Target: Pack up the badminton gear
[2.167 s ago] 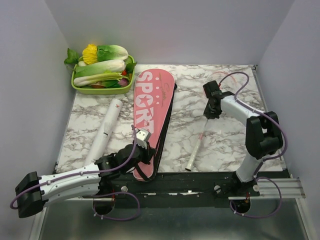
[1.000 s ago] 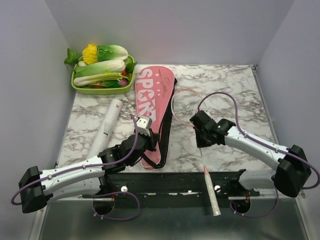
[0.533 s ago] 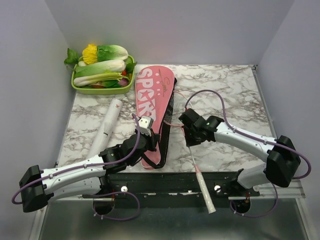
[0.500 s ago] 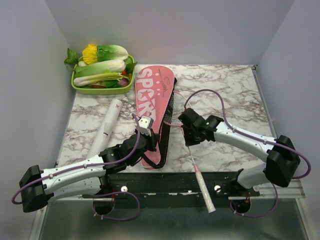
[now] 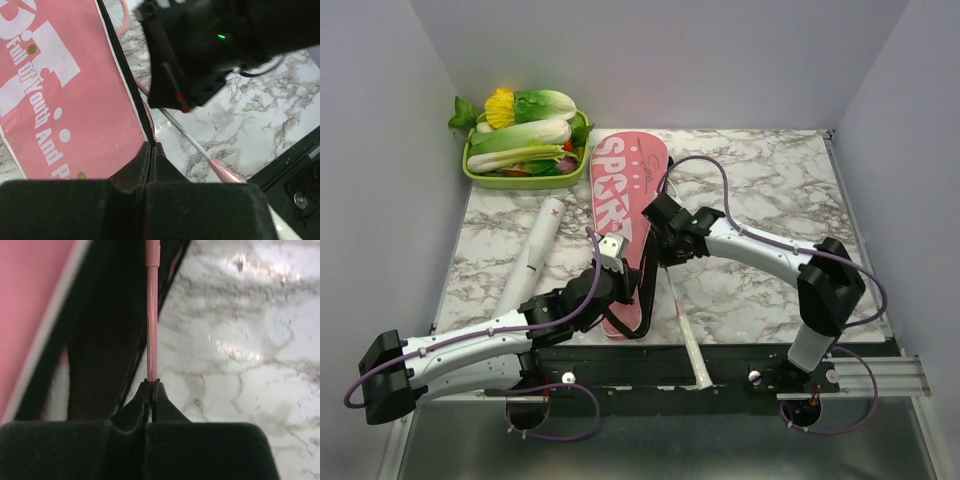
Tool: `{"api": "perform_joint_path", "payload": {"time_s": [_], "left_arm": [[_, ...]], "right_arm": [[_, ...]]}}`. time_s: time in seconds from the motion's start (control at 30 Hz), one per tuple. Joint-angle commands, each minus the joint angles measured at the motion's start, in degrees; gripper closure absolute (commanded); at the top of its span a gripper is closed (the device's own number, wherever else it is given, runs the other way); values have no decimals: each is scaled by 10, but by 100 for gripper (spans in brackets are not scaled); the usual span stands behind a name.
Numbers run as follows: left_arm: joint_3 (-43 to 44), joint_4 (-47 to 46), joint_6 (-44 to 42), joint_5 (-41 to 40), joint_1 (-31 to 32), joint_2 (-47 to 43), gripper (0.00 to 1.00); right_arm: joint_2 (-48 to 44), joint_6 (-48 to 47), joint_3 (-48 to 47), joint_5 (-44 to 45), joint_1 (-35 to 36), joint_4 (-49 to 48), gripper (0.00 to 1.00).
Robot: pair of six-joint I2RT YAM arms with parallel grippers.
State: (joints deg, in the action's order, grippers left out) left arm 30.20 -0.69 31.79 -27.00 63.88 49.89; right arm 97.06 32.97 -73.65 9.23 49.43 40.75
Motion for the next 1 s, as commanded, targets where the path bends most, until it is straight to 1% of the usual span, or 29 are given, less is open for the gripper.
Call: {"api": "perform_joint_path", "payload": {"time_s": [0.0, 0.03, 0.13, 0.2, 0.37, 0.4, 0.5, 0.57, 0.67, 0.77, 0.8, 0.87, 0.93, 0.97], "left_arm": [[-4, -28, 13, 32, 2, -4, 100], [-6, -28, 13, 34, 2, -5, 100], [-15, -27, 21, 38, 2, -11, 100], [-26, -30, 29, 41, 2, -16, 100], [-46, -40, 37, 45, 2, -16, 100], [-48, -42, 37, 47, 2, -15, 100], [-59, -56, 42, 48, 2, -14, 100], [-66, -69, 44, 49, 2, -9, 100], [-69, -80, 49, 56, 2, 1, 100], [-72, -98, 55, 68, 2, 13, 100], [-72, -102, 56, 70, 2, 14, 100], [-71, -104, 57, 73, 2, 20, 100], [-71, -103, 58, 71, 2, 19, 100], [-70, -103, 57, 71, 2, 18, 100]], "right_arm": [[71, 0, -84, 65, 0, -32, 99], [100, 7, -96, 70, -7, -34, 99], [133, 24, -136, 86, -22, -46, 99], [161, 29, -161, 111, -29, -56, 99], [201, 25, -202, 111, -56, -85, 99], [211, 23, -208, 110, -57, -95, 98], [221, 17, -212, 96, -58, -132, 93], [229, 17, -204, 77, -58, -160, 93], [237, 25, -182, 63, -59, -199, 89], [253, 27, -176, 62, -59, -227, 82], [258, 28, -179, 62, -60, -227, 77], [256, 28, -177, 61, -60, -229, 72], [242, 30, -150, 61, -60, -236, 62], [221, 32, -140, 63, -60, -240, 57]]}}
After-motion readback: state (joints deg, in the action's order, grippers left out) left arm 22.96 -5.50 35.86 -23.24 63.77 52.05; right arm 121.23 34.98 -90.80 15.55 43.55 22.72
